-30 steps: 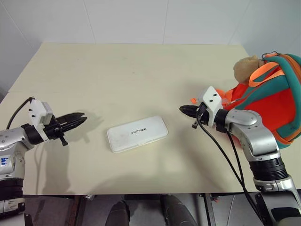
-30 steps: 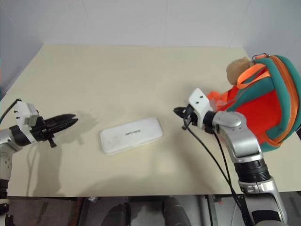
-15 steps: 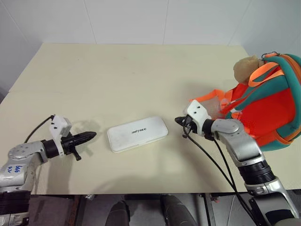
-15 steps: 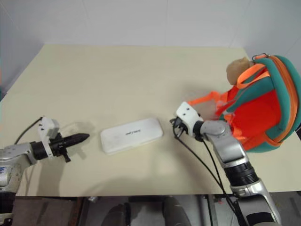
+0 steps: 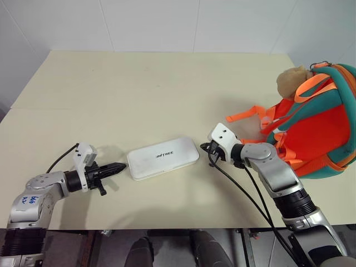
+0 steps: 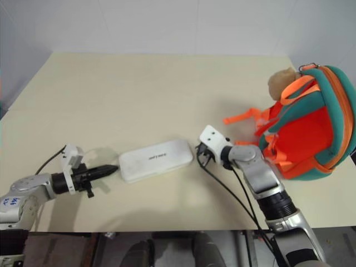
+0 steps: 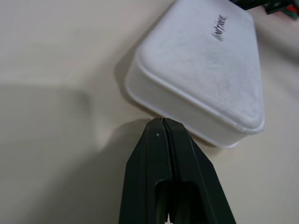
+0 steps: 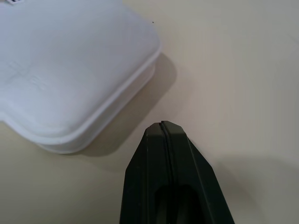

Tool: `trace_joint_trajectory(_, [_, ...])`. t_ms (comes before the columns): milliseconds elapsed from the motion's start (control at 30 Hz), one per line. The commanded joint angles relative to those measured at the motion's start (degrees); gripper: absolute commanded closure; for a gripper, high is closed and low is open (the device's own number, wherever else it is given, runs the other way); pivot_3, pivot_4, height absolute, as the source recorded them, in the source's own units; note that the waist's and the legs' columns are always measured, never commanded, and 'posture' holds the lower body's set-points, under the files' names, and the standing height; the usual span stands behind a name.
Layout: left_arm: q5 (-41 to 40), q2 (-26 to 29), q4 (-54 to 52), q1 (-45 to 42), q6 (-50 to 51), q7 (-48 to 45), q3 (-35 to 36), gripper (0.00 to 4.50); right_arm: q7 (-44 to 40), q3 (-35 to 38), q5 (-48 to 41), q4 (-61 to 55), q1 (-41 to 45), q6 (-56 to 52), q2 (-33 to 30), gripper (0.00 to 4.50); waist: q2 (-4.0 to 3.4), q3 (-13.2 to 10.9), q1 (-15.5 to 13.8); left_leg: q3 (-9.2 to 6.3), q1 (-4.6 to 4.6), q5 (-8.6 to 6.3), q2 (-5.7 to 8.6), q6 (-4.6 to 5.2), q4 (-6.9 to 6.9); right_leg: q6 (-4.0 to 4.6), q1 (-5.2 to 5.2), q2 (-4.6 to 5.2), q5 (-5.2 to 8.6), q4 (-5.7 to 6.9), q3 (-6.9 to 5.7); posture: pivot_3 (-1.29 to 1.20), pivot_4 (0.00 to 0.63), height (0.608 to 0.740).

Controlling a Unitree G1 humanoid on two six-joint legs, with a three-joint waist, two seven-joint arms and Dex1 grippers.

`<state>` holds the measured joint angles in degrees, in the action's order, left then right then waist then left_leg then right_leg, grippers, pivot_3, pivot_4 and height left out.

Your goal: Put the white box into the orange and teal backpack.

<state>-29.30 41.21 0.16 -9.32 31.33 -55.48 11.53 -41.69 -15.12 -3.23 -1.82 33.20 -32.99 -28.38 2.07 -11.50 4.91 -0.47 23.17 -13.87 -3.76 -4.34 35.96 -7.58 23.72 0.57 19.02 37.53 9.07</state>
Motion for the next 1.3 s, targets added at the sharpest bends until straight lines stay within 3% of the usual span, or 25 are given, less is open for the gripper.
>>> trace_joint_trajectory(33, [-0.6, -0.5, -0.6, -2.4, -0.8, -1.0, -0.8, 4.49, -0.3, 0.2, -0.1, -2.3, 0.4, -0.4, 0.3, 4.5, 0.0, 0.0, 0.0, -0.01, 0.0, 0.0, 0.0, 0.0, 0.01, 0.0, 0.0, 0.0, 0.0, 0.0, -0.01, 0.0, 0.15, 0.74])
trace_joint_trajectory(633, [0.1, 0.1, 0.6, -4.3, -2.3, -3.6, -1.8, 4.49, -6.5, -1.6, -2.8, -12.7, -1.8, -6.8, -2.1, 4.5, 0.01, 0.0, -0.1, -0.02, 0.0, 0.0, 0.01, 0.0, 0.0, -0.01, -0.01, 0.0, 0.0, -0.02, 0.0, 0.0, 0.15, 0.74])
trace_joint_trajectory(1300, [0.1, 3.0, -4.0, -4.5, 0.7, -6.8, -5.5, 4.49, -13.7, -2.0, -6.5, -24.5, -6.4, -15.4, -15.0, 4.5, 0.04, 0.0, -0.1, -0.02, 0.03, -0.03, 0.01, 0.0, 0.0, 0.0, -0.02, 0.0, 0.0, -0.12, 0.0, 0.0, 0.15, 0.74])
